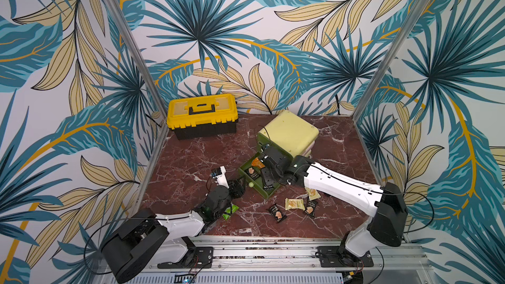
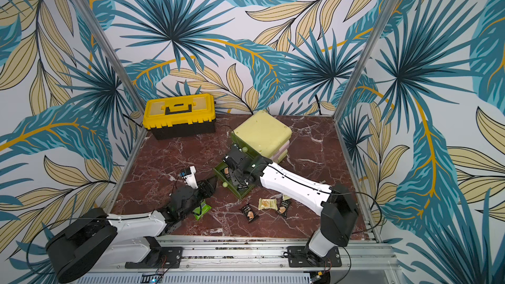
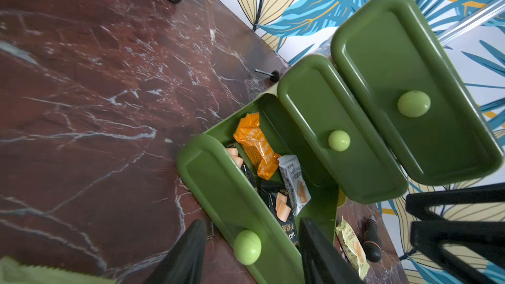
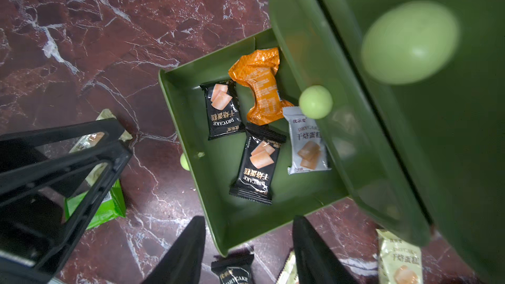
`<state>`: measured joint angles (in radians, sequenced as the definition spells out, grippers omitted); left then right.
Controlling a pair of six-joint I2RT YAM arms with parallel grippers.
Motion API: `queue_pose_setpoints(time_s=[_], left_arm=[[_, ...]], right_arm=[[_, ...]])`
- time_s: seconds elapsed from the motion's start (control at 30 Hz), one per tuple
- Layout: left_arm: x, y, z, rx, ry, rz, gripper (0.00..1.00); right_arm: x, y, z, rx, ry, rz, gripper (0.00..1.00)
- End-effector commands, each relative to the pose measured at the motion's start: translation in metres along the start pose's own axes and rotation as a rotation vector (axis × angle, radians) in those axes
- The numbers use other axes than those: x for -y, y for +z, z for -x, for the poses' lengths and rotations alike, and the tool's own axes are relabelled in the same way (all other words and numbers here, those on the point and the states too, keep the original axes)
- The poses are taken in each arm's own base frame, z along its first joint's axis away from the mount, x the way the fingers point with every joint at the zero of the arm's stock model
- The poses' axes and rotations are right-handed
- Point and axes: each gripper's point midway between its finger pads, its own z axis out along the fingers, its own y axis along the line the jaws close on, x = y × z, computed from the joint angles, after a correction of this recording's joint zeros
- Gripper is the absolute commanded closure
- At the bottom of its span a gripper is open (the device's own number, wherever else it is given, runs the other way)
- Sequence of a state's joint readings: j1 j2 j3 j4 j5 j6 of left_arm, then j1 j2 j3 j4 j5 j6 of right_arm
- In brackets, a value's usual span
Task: Take the cookies out of the drawer
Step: Open the drawer in the storage box, then pick up the cookie from the drawer.
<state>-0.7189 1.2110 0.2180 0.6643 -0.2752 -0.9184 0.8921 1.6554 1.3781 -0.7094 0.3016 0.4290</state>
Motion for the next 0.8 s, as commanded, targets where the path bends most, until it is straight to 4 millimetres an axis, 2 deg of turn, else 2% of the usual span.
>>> queue_pose_setpoints(time_s=[0.0,0.17,0.27,0.4,0.77], left_arm=[[-0.022,-0.005,0.002,-0.039,-0.039,0.165,0.38],[-0.028,-0.012,0.007,-0.037,-0.079,0.190,0.37],[-0.031,-0.012,0.009,-0.041,-0.090,0.199,0.37],[-0.033,-0.011,0.013,-0.035,-0.101,0.205,0.37],[-0.039,-0.011,0.016,-0.017,-0.120,0.217,0.38]], right_arm=[[0.001,0.017,-0.014,-0.088,0.012,-0.057,0.46],[0.000,0.042,-0.021,-0.142,0.005,-0.112,0.42],[0.003,0.051,-0.022,-0.149,0.014,-0.152,0.38],[0.005,0.064,-0.027,-0.172,0.016,-0.187,0.37],[0.017,0.083,-0.030,-0.188,0.067,-0.246,0.37]])
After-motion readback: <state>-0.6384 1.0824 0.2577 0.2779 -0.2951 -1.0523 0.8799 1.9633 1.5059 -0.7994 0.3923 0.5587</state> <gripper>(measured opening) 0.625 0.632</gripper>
